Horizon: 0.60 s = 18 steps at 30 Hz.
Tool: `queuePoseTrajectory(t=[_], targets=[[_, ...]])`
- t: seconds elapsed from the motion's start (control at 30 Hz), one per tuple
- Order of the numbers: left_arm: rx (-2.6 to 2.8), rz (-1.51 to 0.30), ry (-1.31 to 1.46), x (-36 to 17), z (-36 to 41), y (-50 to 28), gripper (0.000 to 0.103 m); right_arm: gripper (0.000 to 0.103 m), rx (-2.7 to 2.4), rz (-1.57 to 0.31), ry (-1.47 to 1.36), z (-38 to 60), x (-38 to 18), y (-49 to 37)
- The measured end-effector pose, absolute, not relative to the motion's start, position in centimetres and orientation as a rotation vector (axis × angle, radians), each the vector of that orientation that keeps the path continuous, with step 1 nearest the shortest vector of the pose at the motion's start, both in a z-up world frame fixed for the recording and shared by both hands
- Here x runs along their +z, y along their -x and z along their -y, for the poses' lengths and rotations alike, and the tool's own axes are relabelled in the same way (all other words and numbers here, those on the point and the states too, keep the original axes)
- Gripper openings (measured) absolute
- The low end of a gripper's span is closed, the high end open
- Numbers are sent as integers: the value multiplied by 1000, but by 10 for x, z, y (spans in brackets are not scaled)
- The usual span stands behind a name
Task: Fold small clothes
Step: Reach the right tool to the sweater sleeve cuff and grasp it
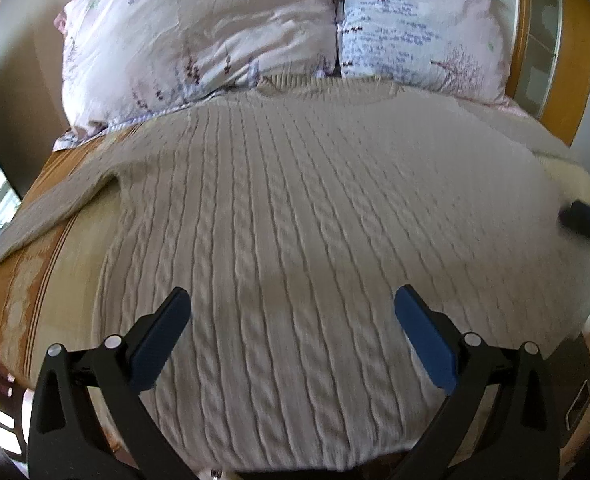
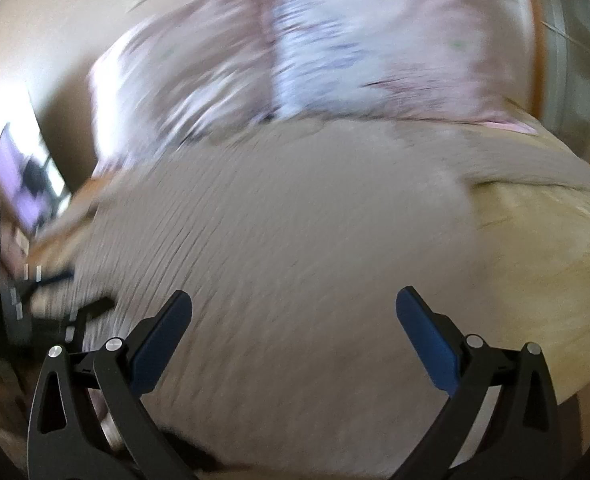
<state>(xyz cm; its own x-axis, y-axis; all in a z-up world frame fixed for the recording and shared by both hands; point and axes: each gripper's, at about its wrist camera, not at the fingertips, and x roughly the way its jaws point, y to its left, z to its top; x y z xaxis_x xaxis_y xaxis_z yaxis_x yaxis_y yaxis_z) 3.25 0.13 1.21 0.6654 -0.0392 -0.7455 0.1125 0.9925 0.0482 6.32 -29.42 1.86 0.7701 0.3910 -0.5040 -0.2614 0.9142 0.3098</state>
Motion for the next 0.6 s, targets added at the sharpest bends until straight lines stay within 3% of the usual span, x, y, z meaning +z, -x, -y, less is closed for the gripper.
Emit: queuePoseTrajectory(t=[0.1,0.17,0.27,0.4,0.6], targets=[[-143,-837,-57,17,-6,-49,101,97,304,-619,-458,351,30,-101],[-165,-836,-41,21,-8,-57,101,77,270,-640,-569,382,32,-122],[-199,-822,-7,26,-11,-68,101,61,147,-670,-711,430,25,-157],[-265,-819,76,30,-18,-85,101,50,-12,-727,-890,483,3,-193],[-258,-789,102,37,-28,-102,101,43,-119,-725,-1034,521,-20,-209]])
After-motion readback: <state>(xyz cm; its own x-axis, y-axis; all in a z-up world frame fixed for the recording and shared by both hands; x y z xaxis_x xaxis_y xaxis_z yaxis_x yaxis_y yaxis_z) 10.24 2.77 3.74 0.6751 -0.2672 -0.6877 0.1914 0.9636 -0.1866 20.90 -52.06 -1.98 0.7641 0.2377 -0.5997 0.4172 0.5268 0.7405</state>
